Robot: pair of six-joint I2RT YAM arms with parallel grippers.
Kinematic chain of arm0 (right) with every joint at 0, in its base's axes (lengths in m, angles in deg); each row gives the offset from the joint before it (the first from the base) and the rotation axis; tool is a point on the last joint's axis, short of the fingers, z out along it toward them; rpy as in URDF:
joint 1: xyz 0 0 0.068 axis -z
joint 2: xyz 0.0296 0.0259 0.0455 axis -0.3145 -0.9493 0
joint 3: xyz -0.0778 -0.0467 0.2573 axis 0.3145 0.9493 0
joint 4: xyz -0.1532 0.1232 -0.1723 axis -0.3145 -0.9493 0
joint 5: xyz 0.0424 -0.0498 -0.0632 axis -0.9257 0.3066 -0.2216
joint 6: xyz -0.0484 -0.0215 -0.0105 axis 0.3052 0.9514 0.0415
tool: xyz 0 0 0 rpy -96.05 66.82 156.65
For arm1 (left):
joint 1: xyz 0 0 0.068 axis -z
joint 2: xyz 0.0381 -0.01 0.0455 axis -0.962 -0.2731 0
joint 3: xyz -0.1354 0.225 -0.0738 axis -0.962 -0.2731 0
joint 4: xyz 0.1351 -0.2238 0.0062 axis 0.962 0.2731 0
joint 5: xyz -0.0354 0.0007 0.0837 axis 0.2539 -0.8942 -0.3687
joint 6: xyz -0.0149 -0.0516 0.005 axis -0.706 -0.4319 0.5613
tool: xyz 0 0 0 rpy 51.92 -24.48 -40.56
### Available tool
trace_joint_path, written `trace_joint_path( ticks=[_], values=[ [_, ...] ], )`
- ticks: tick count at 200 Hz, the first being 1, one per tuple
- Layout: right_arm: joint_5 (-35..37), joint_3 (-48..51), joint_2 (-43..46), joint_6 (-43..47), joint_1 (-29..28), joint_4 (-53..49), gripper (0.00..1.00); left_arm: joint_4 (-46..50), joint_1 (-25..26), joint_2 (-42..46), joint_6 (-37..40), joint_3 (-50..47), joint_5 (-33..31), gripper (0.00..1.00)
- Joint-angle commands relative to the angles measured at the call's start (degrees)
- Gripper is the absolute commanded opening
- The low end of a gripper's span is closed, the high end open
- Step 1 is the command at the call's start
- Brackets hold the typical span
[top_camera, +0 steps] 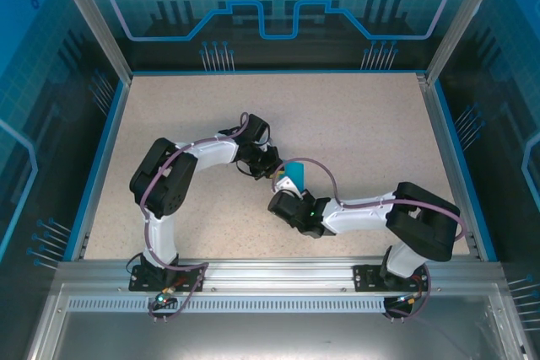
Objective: Fold a paper plane with a square sheet of paper (pick it up from the middle)
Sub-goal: Fold the wing for the fifth time at the center of the table.
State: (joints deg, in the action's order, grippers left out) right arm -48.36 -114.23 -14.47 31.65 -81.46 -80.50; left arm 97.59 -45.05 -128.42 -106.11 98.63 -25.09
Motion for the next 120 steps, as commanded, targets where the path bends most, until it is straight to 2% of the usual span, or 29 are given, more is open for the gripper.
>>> trace_joint_path(
  ticks=[1,13,31,47,63,75,90,120],
  values=[
    [0.5,-0.9,-0.5,-1.1,-0.6,1.1,0.01,2.4,0.3,2.7,0.1,0.7,-0.7,0.14],
    [-0.6,-0.1,0.0,-1.1,-0.3,2.7,0.01,2.3,0.0,4.2,-0.2,-0.1,-1.8,0.18],
    [-3.5,1.6,1.1,-0.9,0.5,6.2,0.01,2.6,-0.5,7.1,-0.6,-1.7,-4.4,0.3],
    [-7.9,3.4,2.5,-0.5,2.0,9.4,0.01,2.4,-1.4,10.5,-1.3,-3.8,-6.9,0.44],
    [-12.5,5.4,3.8,-0.5,3.7,13.1,0.01,2.3,-2.4,13.7,-1.7,-5.8,-9.3,0.49],
    [-15.3,6.7,4.7,-0.9,5.1,15.2,0.0,2.7,-2.7,15.9,-1.8,-6.9,-11.2,0.57],
    [-18.9,8.3,5.9,-1.3,7.0,17.6,0.01,3.0,-2.8,18.1,-2.1,-8.2,-13.3,0.62],
    [-26.8,12.0,7.7,-3.0,11.1,23.4,0.0,0.8,-2.9,20.0,-2.8,-10.5,-13.4,0.63]
  ],
)
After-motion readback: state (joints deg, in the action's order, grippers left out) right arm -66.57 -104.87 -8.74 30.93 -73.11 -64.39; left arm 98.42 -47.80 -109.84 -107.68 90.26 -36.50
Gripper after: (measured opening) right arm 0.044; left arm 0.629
